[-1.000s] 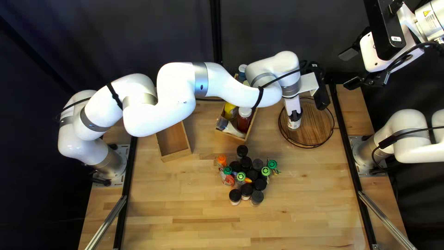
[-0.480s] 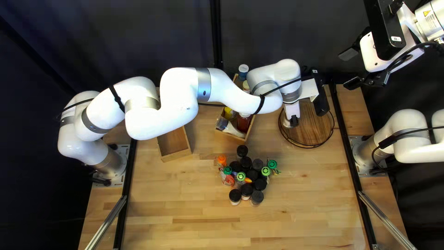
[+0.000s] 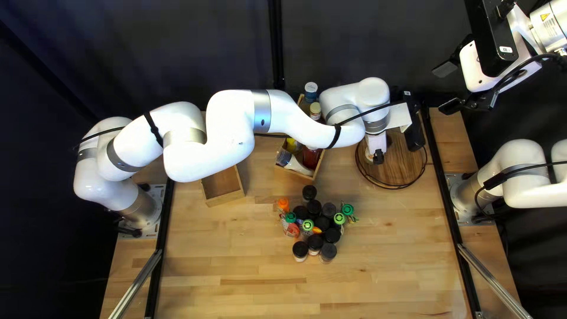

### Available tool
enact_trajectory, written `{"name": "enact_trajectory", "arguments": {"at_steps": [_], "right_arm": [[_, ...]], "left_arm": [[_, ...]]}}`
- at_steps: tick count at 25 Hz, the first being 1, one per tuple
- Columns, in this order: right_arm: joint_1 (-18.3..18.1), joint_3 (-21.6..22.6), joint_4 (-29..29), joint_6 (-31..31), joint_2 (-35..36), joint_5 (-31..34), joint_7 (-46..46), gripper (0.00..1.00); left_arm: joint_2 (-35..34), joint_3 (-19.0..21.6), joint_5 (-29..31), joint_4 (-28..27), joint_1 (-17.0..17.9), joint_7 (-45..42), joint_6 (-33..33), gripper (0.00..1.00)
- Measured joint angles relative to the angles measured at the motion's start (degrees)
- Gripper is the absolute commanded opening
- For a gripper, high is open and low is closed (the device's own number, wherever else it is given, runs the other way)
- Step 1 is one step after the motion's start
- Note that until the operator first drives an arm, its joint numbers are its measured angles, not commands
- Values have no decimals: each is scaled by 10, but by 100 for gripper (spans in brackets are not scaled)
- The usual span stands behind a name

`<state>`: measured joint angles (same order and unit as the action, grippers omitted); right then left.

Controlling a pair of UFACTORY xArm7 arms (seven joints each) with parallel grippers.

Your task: Separate condiments, baby food and spices and place it in 3 different racks/containers

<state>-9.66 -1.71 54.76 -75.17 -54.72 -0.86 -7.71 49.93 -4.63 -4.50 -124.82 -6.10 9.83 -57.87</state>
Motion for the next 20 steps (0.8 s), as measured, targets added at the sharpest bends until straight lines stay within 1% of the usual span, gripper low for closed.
{"name": "enact_trajectory", "arguments": {"at_steps": [4, 10, 13, 20], "right_arm": [[0, 0, 0, 0, 0, 0, 0, 100], [0, 0, 0, 0, 0, 0, 0, 100], [0, 0, 0, 0, 0, 0, 0, 100], [0, 0, 0, 0, 0, 0, 0, 100]], "left_arm": [[-26, 0, 1, 35, 2, 3, 9, 100], [-110, 11, -8, 133, 2, 32, 13, 100], [-167, 18, -15, 201, 1, 48, 10, 100], [-337, 39, -36, 387, 3, 106, 2, 100]]}}
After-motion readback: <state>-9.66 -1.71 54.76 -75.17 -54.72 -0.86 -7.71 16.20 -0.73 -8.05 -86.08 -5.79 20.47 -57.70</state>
